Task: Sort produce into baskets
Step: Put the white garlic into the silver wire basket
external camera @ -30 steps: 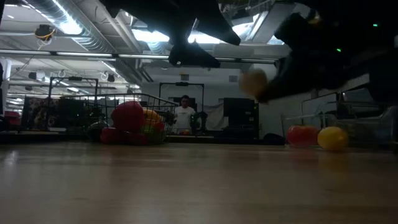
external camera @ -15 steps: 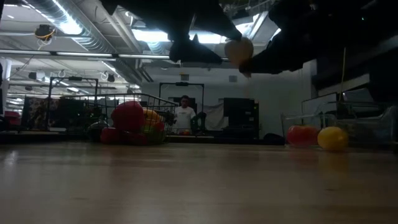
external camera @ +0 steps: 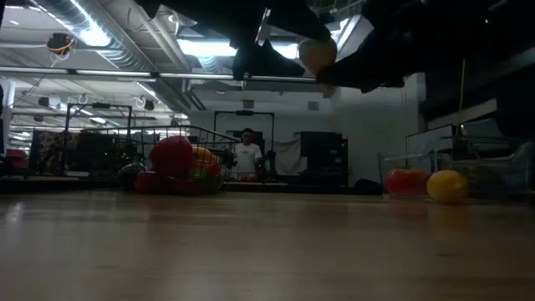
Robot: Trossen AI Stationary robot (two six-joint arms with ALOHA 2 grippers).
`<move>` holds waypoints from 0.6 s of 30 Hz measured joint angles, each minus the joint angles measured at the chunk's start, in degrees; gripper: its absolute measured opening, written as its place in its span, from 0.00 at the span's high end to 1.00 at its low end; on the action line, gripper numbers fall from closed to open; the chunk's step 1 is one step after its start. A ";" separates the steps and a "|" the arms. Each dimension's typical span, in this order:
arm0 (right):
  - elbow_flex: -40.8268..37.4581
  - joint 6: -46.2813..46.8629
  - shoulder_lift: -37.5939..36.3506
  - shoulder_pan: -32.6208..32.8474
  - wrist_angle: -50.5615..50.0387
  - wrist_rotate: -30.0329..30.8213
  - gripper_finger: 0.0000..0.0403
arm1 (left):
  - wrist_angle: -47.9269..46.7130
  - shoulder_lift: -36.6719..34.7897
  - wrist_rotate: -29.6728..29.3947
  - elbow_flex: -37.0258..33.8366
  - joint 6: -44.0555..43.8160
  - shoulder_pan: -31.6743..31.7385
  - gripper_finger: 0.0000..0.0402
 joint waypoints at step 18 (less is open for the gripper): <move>0.00 2.03 0.00 0.00 1.29 2.01 0.90 | 0.76 0.00 -0.04 0.00 0.08 -0.07 0.18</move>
